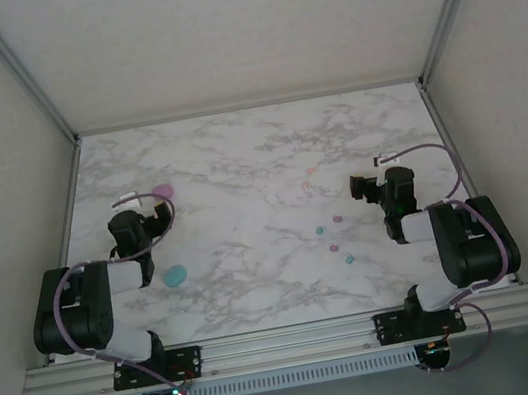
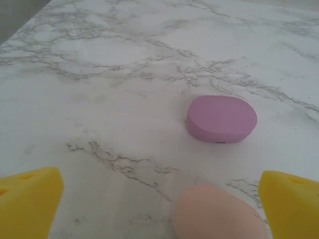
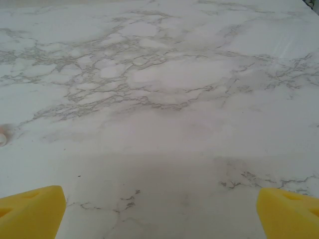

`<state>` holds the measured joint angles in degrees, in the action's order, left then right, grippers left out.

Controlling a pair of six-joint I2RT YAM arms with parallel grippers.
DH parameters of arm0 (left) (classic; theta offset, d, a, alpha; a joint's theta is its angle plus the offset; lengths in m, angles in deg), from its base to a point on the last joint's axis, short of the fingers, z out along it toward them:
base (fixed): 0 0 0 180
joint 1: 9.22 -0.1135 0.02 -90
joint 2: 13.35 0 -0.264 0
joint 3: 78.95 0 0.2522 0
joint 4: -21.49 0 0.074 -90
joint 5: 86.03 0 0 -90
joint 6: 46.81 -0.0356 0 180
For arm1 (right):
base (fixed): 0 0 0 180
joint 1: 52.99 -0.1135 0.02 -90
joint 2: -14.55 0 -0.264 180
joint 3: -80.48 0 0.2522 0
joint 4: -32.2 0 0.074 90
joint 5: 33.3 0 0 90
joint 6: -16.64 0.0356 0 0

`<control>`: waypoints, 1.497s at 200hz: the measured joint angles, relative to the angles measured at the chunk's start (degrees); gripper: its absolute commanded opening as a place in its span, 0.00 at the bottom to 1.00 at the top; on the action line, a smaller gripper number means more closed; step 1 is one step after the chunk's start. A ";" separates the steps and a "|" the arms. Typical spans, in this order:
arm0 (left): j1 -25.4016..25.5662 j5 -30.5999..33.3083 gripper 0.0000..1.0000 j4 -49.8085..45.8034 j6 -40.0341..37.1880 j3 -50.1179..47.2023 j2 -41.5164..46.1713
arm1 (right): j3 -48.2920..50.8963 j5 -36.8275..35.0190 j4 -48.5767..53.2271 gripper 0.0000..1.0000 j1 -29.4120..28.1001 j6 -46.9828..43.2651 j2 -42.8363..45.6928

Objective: Insert the wireless bluetooth earbuds into the charging case

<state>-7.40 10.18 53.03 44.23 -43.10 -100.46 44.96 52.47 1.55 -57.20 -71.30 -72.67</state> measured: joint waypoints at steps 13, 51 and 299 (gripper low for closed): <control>0.00 0.00 1.00 0.00 -0.02 0.00 -0.02 | 0.00 -0.02 0.02 0.99 0.00 0.00 -0.02; 0.00 0.00 1.00 0.04 -0.02 0.00 -0.02 | 0.00 -0.02 0.02 0.99 0.00 0.00 -0.02; -0.07 0.63 1.00 -14.95 1.97 4.70 11.80 | -17.81 2.38 30.32 0.99 0.00 2.10 7.08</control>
<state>-7.46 10.82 38.08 46.20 -38.40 -88.65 27.15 54.85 31.87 -57.20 -69.20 -65.59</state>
